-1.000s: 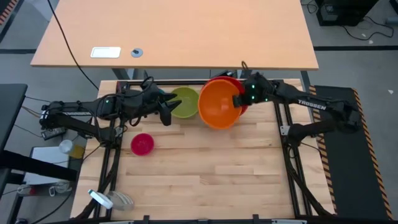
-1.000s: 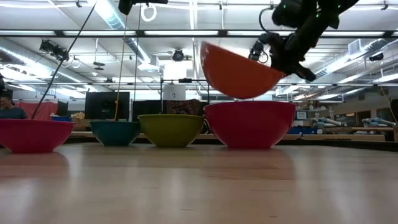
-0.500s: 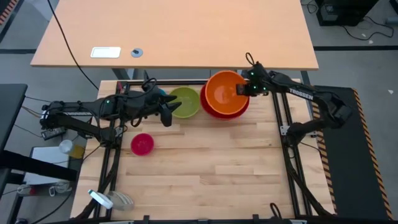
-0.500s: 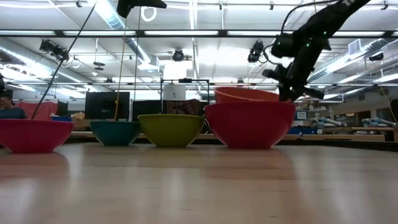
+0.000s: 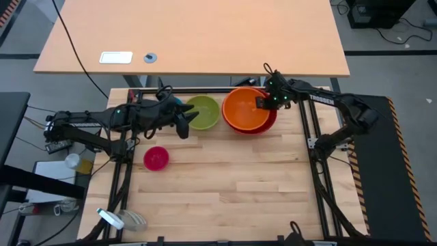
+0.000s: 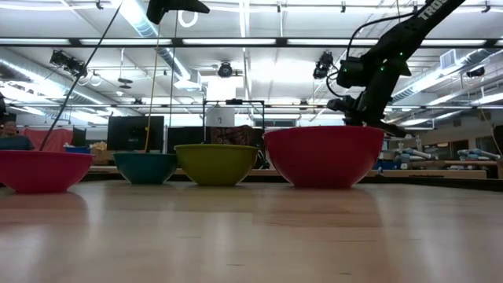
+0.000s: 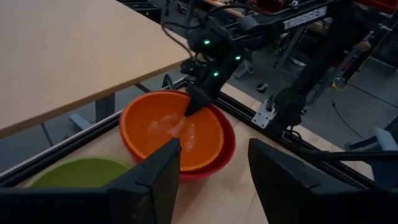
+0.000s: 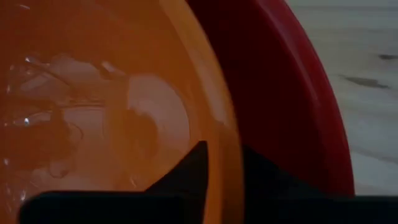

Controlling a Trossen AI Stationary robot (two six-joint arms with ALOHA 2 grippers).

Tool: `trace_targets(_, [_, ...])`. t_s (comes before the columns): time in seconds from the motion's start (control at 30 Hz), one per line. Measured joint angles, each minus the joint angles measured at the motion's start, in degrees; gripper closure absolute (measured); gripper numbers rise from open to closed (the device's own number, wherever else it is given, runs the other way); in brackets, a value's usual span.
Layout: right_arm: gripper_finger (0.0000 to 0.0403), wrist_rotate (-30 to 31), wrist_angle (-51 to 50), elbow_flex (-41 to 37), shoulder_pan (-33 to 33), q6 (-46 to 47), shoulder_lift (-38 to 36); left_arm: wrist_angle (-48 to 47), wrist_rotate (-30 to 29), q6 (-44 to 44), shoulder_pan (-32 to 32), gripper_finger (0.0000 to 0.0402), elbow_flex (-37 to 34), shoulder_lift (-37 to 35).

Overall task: Nest bowls inside each other
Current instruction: Stack the orange bowl on top of the red bowl, then stack the green bowl on top of the orange bowl

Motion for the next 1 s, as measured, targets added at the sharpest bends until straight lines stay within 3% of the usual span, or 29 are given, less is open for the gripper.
trace_targets(0.23, [0.0232,-0.2,-1.2,0.1,-0.5,-1.4,-0.8,-1.9,1.9,-0.5,1.6,0.0209,0.0,0.0])
trace_targets(0.4, [0.0193,1.7,-10.5,5.5,-0.9,-4.6,-0.8,-4.6,7.7,-4.9,4.7,0.0210,0.0,0.0])
trace_targets(0.6, [0.0178,8.4,-17.5,14.3,-1.1,-10.2,-0.8,-12.0,14.4,-4.1,8.6,0.0210,0.0,1.0])
trace_targets(0.77, [0.0177,8.0,-20.0,20.7,-1.1,-12.7,-0.7,-18.6,17.9,-4.2,10.4,0.0210,0.0,4.2])
trace_targets(1.0, [0.0177,5.3,-23.7,27.2,3.6,-19.1,-0.7,-19.2,22.9,-3.5,14.4,0.0210,0.1,9.8])
